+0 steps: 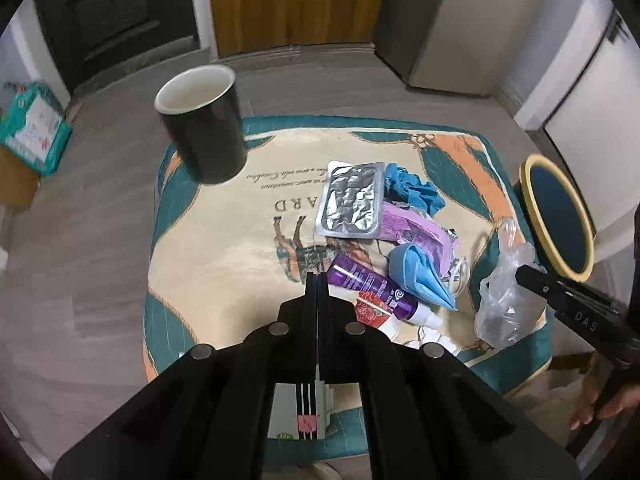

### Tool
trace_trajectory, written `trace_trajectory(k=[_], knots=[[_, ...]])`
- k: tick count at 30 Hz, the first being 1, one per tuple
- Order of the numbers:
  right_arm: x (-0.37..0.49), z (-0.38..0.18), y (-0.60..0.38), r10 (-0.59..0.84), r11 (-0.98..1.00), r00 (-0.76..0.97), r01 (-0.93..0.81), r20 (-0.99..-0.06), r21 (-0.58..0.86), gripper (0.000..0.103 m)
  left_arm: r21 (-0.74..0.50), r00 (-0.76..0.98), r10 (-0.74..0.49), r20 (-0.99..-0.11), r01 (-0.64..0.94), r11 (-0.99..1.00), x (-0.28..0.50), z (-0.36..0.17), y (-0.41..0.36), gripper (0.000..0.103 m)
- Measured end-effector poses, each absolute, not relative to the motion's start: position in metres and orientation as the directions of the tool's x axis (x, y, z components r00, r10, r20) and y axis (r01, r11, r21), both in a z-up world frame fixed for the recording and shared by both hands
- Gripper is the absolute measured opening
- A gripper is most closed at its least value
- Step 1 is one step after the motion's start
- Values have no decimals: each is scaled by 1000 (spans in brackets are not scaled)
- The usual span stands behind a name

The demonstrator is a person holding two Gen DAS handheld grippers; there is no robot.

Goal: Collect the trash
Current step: 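Grasp the clear plastic bag with the right gripper while the left grasps the foil blister pack, then carry clear bag and foil pack over the bin and open both grippers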

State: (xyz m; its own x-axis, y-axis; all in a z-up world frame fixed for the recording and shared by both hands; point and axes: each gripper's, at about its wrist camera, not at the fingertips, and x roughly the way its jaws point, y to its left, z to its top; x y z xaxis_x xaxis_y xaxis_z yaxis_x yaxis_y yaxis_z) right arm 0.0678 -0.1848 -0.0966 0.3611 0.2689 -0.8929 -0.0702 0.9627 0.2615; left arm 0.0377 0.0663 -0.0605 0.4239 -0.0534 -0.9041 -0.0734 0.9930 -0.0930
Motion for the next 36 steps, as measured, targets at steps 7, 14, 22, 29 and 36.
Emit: trace_trajectory(k=[7,14,22,29,36], knots=[[79,-70,-200,283,955,438,-42,-853,294,19,-66,430,-65,-900,13,998,44,-64,44,0],[114,-23,-240,259,962,524,-70,-812,262,18,-58,430,-95,-898,98,993,99,-73,21,1],[137,-32,-272,263,963,508,-89,-820,254,18,-82,386,-123,-914,119,989,154,-110,10,49],[145,-41,-265,311,949,473,-114,-824,293,18,-33,292,-63,-954,105,994,181,-158,3,51],[142,-41,-270,347,936,467,-116,-813,333,18,-14,327,-57,-943,132,991,178,-157,5,45]])
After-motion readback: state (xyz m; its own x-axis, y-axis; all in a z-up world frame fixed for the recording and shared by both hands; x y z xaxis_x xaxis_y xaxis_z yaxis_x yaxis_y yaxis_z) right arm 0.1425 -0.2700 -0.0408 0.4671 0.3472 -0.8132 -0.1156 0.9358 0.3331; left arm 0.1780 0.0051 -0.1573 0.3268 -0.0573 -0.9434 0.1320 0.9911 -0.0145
